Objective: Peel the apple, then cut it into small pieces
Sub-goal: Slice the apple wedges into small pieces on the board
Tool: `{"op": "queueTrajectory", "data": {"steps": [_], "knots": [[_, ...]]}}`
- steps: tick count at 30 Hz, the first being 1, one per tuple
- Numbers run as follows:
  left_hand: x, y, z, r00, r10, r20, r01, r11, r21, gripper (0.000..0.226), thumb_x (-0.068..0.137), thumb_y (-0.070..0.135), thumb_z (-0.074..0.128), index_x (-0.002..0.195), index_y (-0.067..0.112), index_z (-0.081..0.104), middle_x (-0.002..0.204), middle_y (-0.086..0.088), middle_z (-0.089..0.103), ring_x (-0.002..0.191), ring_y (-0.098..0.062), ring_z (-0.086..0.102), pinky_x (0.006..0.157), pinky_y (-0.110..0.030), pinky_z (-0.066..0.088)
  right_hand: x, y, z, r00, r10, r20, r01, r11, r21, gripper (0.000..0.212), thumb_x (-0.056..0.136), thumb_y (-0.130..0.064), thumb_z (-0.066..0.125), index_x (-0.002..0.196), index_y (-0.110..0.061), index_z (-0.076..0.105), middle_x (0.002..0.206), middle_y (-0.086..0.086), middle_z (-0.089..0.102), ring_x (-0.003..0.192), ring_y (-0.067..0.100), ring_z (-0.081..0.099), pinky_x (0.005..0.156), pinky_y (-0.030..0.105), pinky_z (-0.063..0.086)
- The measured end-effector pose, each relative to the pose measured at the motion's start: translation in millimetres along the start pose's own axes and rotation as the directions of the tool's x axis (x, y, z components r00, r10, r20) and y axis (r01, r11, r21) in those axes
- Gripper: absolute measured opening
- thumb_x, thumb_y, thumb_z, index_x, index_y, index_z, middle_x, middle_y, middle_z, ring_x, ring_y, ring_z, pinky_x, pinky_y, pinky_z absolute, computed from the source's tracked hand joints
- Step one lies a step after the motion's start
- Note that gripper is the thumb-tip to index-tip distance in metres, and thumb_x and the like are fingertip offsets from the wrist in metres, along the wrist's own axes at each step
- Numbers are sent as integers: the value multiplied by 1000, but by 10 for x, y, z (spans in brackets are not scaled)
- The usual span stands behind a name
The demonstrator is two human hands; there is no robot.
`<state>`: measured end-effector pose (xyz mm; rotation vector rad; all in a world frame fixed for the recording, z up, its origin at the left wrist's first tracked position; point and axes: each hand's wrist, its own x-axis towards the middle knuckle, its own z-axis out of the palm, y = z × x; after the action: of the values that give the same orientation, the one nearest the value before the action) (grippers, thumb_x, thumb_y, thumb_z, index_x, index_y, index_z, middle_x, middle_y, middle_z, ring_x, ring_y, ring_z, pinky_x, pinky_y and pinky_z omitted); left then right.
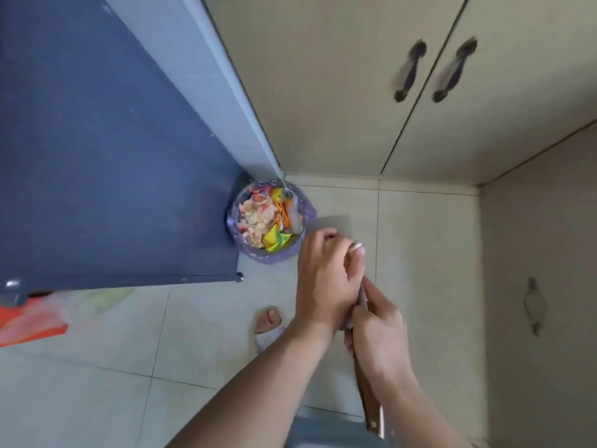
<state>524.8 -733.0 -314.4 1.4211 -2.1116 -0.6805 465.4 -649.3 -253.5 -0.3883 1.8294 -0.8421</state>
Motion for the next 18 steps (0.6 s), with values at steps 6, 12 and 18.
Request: {"op": "queueTrajectory", "data": {"steps": [6,12,18], "knots": [[679,-1704,397,995,-103,-16,104,994,38,25,94,32,57,94,11,71,110,-8,57,106,-28,56,92,-40,49,1353,206,1339,999,-25,27,26,998,-51,37,67,-2,39,91,-16,63,61,9,57,67,43,51,53,42,45],[1136,-2364,644,986,-160,-57,161,987,27,25,93,34,54,88,14,69,108,-8,58,104,-29,54,93,-40,44,2093,216,1789,998,-52,22,54,990,-127,42,61,-13,39,94,-22,63,63,9,63,65,42,57,57,53,55],[1271,-2952,709,951,-265,-159,278,958,69,19,95,25,61,90,10,70,105,-13,60,100,-34,57,91,-37,41,2150,294,1728,1000,-23,18,26,978,-205,50,67,-19,41,88,-59,62,69,3,67,66,36,60,61,46,59]]}}
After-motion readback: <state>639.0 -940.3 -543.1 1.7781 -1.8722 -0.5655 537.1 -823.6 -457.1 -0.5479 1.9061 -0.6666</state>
